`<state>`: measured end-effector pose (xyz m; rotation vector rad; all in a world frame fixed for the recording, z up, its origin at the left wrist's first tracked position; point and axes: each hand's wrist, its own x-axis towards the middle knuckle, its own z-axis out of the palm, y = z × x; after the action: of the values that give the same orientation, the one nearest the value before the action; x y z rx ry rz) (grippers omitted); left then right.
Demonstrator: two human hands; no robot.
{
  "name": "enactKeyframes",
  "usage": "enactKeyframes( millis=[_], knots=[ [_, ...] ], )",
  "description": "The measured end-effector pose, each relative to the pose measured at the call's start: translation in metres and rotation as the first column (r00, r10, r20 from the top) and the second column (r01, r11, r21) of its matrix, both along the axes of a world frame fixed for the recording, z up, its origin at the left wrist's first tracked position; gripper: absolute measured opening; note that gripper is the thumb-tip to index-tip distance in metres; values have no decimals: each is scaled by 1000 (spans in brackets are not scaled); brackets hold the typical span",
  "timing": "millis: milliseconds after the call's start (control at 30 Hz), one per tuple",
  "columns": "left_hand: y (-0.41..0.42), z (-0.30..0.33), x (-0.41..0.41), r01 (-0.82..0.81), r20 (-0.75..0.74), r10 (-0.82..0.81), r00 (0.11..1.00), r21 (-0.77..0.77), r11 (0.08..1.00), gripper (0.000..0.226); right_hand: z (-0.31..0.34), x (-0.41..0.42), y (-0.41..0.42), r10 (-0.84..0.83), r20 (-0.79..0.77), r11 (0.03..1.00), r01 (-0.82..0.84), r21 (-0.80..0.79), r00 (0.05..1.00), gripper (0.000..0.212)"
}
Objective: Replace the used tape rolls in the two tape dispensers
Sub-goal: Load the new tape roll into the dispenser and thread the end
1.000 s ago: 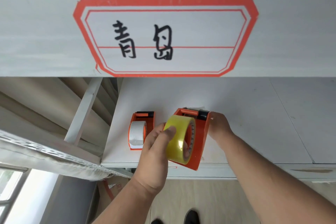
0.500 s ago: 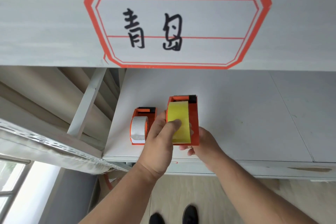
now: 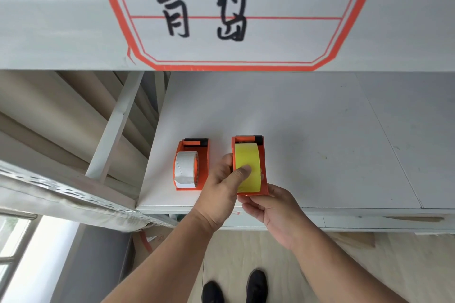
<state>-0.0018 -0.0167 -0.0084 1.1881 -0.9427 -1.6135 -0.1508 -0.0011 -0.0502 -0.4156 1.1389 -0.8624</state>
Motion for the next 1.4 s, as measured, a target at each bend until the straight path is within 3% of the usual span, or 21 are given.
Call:
enactKeyframes(
  millis=[233, 367, 533, 1067, 1267, 1400],
  knots=[
    [-8, -21, -2, -29, 55, 27, 998, 26, 999, 27, -10, -5, 0, -87, 33, 995, 85, 61, 996, 33],
    [-13, -36, 1, 10, 104, -15, 994, 53, 999, 19, -13, -6, -7, -190, 78, 962, 170, 213, 979, 31],
    [-12, -48, 4, 73, 161, -88, 983, 94, 993, 20, -25, 9, -17, -213, -96, 916, 233, 326, 972, 19],
    [4, -51, 4, 47, 288, -58, 956, 43, 998, 20, -27, 13, -17, -158, -308, 912, 259, 319, 938, 13],
    [13, -41, 9, -14, 275, 3, 961, 38, 999, 35, -16, 3, 3, -99, -282, 931, 189, 314, 954, 16],
    [27, -31, 15, -48, 361, 35, 932, 27, 998, 48, -1, -5, 13, -71, -302, 939, 165, 302, 951, 15]
  ],
)
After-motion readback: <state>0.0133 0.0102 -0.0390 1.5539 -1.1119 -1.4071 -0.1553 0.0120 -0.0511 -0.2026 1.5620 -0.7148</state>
